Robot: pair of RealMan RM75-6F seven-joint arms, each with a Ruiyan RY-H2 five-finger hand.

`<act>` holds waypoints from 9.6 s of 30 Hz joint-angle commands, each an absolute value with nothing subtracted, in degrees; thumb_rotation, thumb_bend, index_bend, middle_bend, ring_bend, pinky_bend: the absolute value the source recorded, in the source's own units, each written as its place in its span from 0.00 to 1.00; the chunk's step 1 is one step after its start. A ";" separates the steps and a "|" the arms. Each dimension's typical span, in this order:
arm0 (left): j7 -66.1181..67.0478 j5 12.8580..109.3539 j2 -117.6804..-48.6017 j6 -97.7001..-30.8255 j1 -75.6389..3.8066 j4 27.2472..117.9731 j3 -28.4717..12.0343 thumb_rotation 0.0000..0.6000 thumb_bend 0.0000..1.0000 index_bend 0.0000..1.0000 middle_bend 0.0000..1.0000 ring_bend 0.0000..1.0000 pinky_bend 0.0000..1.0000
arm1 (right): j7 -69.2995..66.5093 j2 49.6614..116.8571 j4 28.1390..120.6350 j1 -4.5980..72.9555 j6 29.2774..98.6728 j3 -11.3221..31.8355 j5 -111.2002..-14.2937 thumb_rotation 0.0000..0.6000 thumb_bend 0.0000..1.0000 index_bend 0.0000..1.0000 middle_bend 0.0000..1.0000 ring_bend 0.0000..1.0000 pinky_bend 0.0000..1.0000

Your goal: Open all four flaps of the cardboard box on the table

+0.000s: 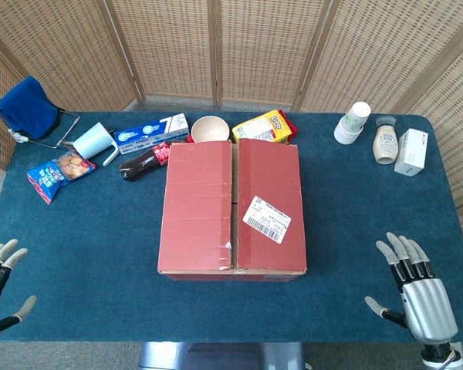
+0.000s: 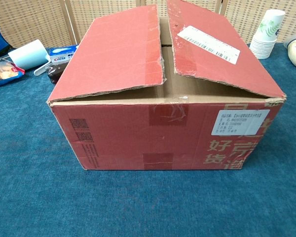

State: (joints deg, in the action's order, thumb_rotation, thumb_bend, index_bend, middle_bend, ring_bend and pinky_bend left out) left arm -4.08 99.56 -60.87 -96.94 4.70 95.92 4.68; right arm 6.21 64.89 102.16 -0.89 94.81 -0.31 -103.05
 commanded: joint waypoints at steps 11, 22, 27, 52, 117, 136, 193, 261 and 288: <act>-3.67 99.51 -60.44 -97.04 5.01 96.81 4.83 1.00 0.20 0.12 0.00 0.00 0.11 | 8.49 61.73 104.13 1.52 91.67 0.94 -102.58 1.00 0.00 0.00 0.00 0.00 0.12; -3.30 95.92 -60.65 -93.00 3.46 97.16 3.83 1.00 0.20 0.12 0.00 0.00 0.11 | 10.33 51.27 115.93 7.02 86.06 4.64 -101.77 1.00 0.00 0.00 0.00 0.00 0.12; -2.67 95.63 -61.16 -92.05 3.01 96.79 3.76 1.00 0.20 0.12 0.00 0.00 0.11 | 11.91 50.13 119.26 11.72 80.89 8.15 -98.01 1.00 0.00 0.00 0.00 0.00 0.12; -2.18 92.07 -63.15 -89.73 1.98 93.72 2.45 1.00 0.20 0.13 0.00 0.00 0.11 | 21.94 52.87 126.65 30.20 64.35 17.66 -85.54 1.00 0.00 0.00 0.00 0.00 0.12; -0.41 91.10 -63.84 -89.26 1.79 94.07 2.41 1.00 0.20 0.13 0.00 0.00 0.11 | 58.99 69.49 123.01 73.82 65.72 13.77 -34.95 1.00 0.00 0.00 0.00 0.00 0.11; -0.26 91.50 -63.81 -89.46 1.85 94.34 2.60 1.00 0.20 0.13 0.00 0.00 0.11 | 62.14 69.12 122.40 74.80 68.47 9.85 -34.39 1.00 0.09 0.00 0.00 0.00 0.11; -0.07 91.30 -63.82 -88.58 1.47 94.74 2.83 1.00 0.20 0.13 0.00 0.00 0.11 | 67.35 70.15 125.58 75.70 72.01 6.94 -31.06 1.00 0.49 0.00 0.00 0.00 0.09; -1.14 91.17 -63.64 -87.77 1.10 94.68 3.07 1.00 0.20 0.13 0.00 0.00 0.11 | 78.44 77.06 129.80 84.79 84.23 6.31 -17.58 1.00 0.44 0.00 0.00 0.00 0.00; -0.71 91.42 -63.76 -87.71 1.10 94.82 3.30 1.00 0.20 0.13 0.00 0.00 0.11 | 84.91 73.57 130.66 83.60 89.10 4.06 -14.78 1.00 0.86 0.00 0.00 0.00 0.00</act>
State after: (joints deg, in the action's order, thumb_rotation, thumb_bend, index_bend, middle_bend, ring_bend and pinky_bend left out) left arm -0.72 91.41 -63.76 -87.71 1.10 94.82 3.30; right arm 84.80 73.67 130.60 83.64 89.00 4.08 -14.88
